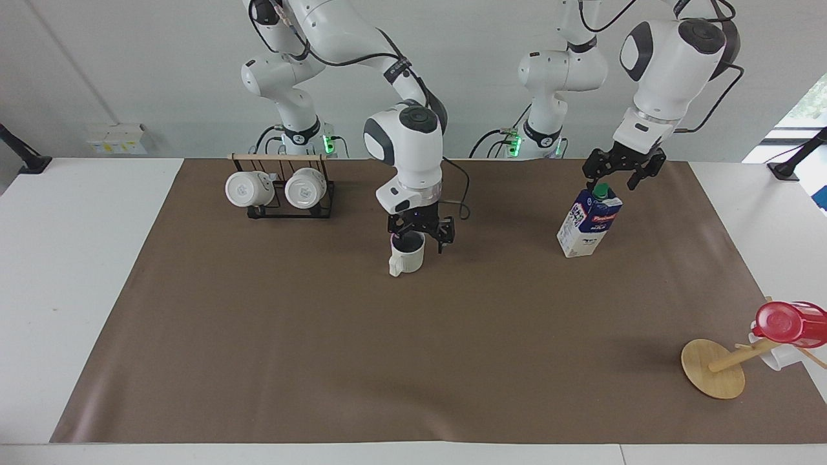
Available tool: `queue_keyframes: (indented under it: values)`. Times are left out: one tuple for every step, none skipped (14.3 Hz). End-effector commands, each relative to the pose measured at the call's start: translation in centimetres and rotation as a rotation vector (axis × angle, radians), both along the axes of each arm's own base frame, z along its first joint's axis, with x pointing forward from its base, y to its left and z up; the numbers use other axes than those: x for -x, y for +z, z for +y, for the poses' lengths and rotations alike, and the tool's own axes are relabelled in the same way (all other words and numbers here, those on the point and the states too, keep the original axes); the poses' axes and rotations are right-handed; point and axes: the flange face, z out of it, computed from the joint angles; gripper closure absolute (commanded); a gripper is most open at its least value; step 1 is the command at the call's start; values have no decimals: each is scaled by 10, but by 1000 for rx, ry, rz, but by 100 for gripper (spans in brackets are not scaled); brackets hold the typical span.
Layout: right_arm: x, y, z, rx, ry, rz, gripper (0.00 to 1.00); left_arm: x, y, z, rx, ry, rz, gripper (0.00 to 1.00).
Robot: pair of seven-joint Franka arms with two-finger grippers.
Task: Place cup and milk on table
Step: 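Carry the mug with the right gripper while the left gripper reaches the carton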
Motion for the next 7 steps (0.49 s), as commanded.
queue_keyframes:
  values:
    - [5,39,-21,-1,63,3,0,18,-6,0,-14,-18,-39,0]
    - [2,50,-33,7,85,2,0,19,-10,0,-13,-18,-38,0]
    - [-3,60,-51,14,95,4,0,21,-13,0,-13,-18,-44,0]
    - [-7,70,-68,23,109,7,0,23,-16,1,-13,-19,-53,0]
    - [-8,81,-81,26,119,6,0,25,-18,0,-22,-26,-59,0]
    - [-10,89,-95,36,126,5,0,25,-20,0,-23,-27,-59,0]
    - [-13,98,-109,44,136,2,0,26,-22,0,-24,-27,-61,0]
